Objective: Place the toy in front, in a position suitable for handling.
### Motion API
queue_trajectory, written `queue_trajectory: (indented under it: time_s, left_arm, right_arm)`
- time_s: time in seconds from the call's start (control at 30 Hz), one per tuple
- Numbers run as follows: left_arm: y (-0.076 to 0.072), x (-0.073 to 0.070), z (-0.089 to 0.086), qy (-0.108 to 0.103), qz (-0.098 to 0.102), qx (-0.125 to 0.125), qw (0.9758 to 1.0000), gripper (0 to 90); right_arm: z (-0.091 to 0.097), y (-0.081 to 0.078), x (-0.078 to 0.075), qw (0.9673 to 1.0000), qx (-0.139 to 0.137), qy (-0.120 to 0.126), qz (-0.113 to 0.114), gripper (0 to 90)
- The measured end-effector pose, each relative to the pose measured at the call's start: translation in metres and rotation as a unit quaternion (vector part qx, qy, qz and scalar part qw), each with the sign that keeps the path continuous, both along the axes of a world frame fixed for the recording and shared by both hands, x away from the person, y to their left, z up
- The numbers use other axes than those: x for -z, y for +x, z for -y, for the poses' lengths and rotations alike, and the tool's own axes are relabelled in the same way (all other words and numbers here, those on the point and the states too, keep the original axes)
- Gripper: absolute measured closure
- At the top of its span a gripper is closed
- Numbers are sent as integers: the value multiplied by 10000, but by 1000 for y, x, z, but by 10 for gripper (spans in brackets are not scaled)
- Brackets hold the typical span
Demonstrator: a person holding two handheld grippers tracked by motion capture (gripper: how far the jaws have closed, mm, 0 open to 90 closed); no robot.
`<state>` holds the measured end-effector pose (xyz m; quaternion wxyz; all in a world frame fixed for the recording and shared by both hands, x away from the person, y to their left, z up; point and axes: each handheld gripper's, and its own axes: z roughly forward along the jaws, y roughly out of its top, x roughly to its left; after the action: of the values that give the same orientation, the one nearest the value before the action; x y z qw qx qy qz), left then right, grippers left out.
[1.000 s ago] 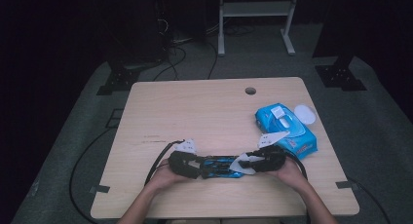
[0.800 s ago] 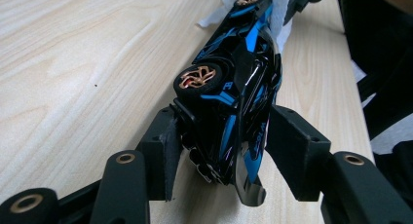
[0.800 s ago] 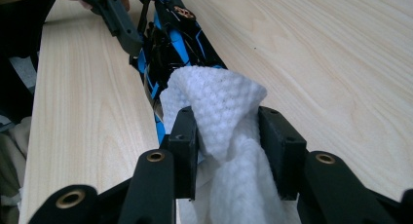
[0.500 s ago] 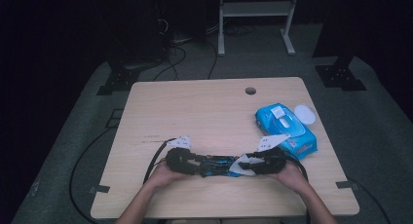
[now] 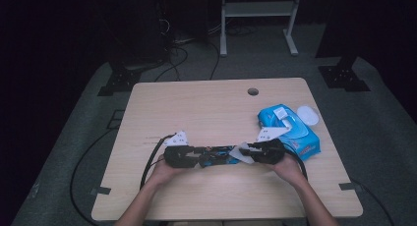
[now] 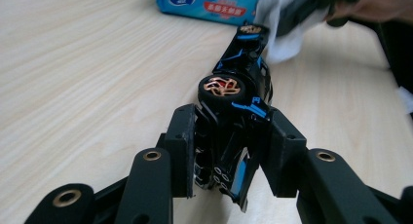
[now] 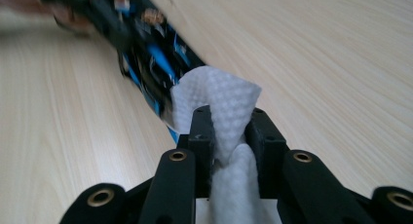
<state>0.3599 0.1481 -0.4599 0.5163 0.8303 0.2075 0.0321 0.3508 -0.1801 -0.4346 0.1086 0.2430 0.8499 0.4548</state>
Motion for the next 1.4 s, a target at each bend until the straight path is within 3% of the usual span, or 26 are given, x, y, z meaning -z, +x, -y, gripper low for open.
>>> queue_trajectory:
  time_s: [0.2, 0.4, 0.67, 0.8, 0.93, 0.97, 1.1, 1.17, 1.23, 1.4]
  left_arm:
    - [-1, 4, 0, 265, 28, 14, 9996, 606]
    - [-6, 4, 2, 356, 236, 7, 9991, 604]
    - [-8, 4, 3, 403, 323, 33, 9987, 604]
    - [-10, 4, 4, 418, 408, 23, 9983, 605]
    - [-11, 4, 4, 449, 432, 16, 9981, 605]
    - [-11, 4, 4, 440, 427, 15, 9981, 605]
    - [-11, 4, 6, 462, 454, 15, 9979, 604]
    - [-11, 4, 5, 460, 448, 16, 9979, 603]
    - [-11, 4, 5, 456, 440, 14, 9980, 602]
    - [-10, 4, 5, 413, 396, 16, 9984, 600]
  right_arm:
    - [-7, -1, -2, 9995, 62, -271, 115, 790]
    - [-20, -5, -12, 9990, 273, -222, 290, 829]
    - [-65, -8, -9, 9994, 195, -88, 284, 837]
    - [-81, -9, -7, 9992, 127, -176, 328, 837]
    - [-82, -6, -8, 9972, 320, -464, 488, 841]
    - [-79, -4, -8, 9976, 386, -407, 416, 841]
    - [-82, -7, -8, 9970, 437, -425, 479, 838]
    - [-85, -8, -8, 9972, 408, -394, 483, 807]
    - [-85, -9, -9, 9978, 365, -343, 434, 719]
    - [-73, -14, -16, 9977, 393, -305, 470, 574]
